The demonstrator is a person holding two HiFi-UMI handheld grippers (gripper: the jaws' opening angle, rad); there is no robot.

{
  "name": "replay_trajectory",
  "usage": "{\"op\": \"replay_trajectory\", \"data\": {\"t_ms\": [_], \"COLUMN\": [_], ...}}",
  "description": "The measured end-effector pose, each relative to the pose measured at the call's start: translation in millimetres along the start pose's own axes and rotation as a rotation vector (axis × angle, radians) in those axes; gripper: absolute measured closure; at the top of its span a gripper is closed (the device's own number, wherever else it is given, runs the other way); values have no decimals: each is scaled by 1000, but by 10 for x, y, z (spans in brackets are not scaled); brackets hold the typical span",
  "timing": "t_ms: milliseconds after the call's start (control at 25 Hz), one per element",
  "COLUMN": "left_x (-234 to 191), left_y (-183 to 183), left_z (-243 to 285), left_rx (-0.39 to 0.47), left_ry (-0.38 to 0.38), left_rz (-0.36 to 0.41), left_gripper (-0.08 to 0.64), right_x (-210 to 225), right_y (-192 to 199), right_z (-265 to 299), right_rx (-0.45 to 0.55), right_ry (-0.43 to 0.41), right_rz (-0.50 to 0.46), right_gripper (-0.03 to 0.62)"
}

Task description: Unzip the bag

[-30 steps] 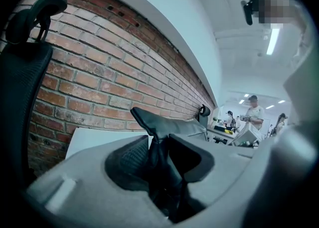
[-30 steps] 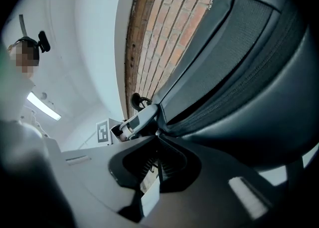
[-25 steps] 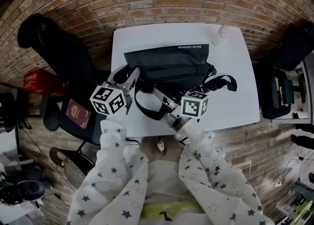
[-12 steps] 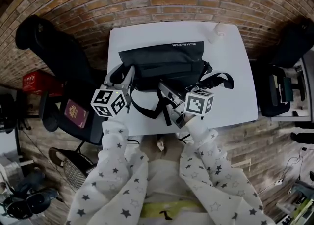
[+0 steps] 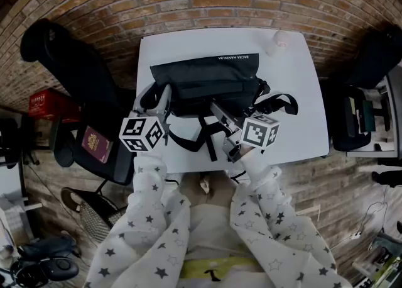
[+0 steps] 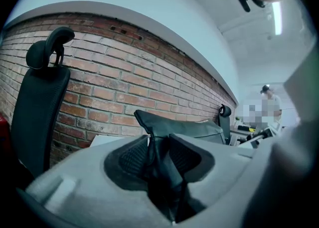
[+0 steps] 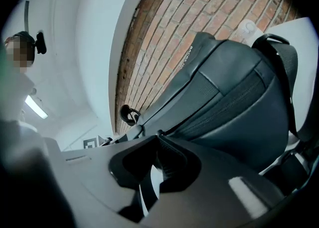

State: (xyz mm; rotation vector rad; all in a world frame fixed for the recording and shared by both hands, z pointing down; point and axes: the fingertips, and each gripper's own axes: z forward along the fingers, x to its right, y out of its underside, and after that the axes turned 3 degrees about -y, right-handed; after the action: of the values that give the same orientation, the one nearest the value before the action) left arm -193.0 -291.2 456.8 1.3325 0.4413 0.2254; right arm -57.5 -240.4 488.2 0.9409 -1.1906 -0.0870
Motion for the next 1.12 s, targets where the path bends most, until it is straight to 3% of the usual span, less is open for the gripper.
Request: {"op": "replay_trajectory", "data": {"t_ms": [600,1120], "left_x": [-69,-84], "left_y": [11,0], "left_z": [-24,-36], "left_rx": [0,-4], "left_ry": [-28,-61], "left_rz": [-12,4], "left_gripper": [430,430], "right_x": [80,226], "right_y": [-62,-220], "right_z": [-71,-289], "right_rx": [21,78], "right_ry": [69,176], "right_rz": [-60,-101], "right_gripper": [574,574]}}
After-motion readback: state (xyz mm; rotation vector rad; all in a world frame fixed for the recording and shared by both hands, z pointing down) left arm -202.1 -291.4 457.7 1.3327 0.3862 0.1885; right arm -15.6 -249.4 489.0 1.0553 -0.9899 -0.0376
